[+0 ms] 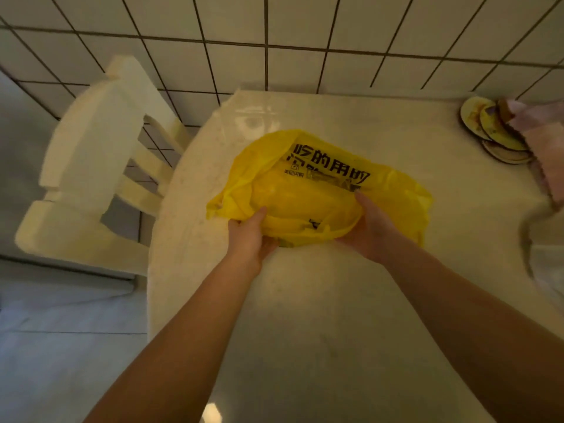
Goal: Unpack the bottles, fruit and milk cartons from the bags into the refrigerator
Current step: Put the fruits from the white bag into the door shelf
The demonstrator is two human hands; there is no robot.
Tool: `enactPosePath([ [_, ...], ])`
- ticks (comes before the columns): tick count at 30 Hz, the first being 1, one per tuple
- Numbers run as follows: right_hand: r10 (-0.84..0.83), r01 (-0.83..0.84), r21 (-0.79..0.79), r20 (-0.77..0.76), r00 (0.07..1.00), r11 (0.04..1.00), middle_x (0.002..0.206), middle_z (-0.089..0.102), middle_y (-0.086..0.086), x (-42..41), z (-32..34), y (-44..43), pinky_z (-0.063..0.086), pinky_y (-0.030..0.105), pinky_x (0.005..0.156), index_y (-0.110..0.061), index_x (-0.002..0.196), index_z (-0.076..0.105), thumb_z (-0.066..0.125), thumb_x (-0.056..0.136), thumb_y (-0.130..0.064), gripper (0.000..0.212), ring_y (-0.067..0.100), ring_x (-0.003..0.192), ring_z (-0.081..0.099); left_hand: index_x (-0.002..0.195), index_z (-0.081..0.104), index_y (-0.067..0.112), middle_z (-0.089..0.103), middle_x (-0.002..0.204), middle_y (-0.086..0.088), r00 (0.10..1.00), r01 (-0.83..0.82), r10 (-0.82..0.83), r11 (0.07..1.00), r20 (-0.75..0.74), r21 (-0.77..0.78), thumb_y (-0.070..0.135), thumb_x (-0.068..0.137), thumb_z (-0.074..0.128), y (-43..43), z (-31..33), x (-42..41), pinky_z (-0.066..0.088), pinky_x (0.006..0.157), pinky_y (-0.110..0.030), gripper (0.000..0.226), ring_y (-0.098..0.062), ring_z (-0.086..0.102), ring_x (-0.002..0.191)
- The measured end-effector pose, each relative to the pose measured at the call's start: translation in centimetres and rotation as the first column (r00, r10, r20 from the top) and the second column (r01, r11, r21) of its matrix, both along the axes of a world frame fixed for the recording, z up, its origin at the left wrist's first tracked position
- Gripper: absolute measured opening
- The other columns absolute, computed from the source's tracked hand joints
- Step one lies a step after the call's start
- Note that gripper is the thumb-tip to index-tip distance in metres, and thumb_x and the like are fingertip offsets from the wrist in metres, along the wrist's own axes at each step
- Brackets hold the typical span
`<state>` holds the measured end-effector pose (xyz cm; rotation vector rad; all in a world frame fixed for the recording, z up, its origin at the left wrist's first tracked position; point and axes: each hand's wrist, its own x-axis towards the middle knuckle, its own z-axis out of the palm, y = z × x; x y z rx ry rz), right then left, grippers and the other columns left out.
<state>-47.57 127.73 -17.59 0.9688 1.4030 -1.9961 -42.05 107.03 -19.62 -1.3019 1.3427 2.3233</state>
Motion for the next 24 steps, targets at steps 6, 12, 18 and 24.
enactPosePath([
  [6,0.027,-0.027,-0.002,-0.062,0.998,1.0,0.127,0.065,0.01,-10.7,-0.1,-3.9,0.058,0.046,0.069,-0.024,0.139,0.05,0.055,0.097,-0.046,0.047,0.034,0.105,0.067,0.134,0.044,0.027,0.058,0.13,-0.001,0.998,-0.036,0.032,0.998,-0.057,-0.06,0.03,0.092,0.07,-2.5,-1.5,-9.8,0.059,0.066,-0.039,0.05,-0.033,0.063,0.112],
  [12,0.078,-0.082,-0.016,-0.173,0.982,0.996,0.122,0.07,0.007,-17.8,0.6,-7.6,0.059,0.045,0.076,-0.026,0.134,0.057,0.056,0.099,-0.042,0.039,0.03,0.105,0.069,0.136,0.039,0.03,0.047,0.143,0.001,0.99,-0.066,0.06,0.997,-0.125,-0.042,0.033,0.089,0.072,-4.2,-2.0,-16.8,0.057,0.073,-0.044,0.057,-0.034,0.055,0.123],
  [18,0.081,-0.083,-0.004,-0.185,0.979,0.997,0.123,0.068,0.006,-18.7,1.0,-7.6,0.059,0.047,0.076,-0.025,0.132,0.054,0.061,0.095,-0.042,0.041,0.031,0.105,0.068,0.143,0.041,0.03,0.051,0.14,0.004,0.987,-0.012,-0.001,0.997,-0.158,-0.08,0.043,0.09,0.069,-4.9,-1.3,-17.6,0.055,0.072,-0.037,0.062,-0.028,0.057,0.122],
  [24,0.206,-0.202,0.043,-0.108,0.973,0.978,0.153,0.043,0.001,-11.7,1.2,-4.0,0.039,0.056,0.102,-0.027,0.153,0.034,0.054,0.094,-0.056,0.069,0.029,0.141,0.039,0.157,0.023,0.027,0.042,0.152,0.003,0.985,0.135,-0.159,0.948,-0.062,-0.289,0.056,0.088,0.066,-3.2,1.1,-10.5,0.054,0.096,-0.045,0.085,-0.023,0.056,0.123],
])
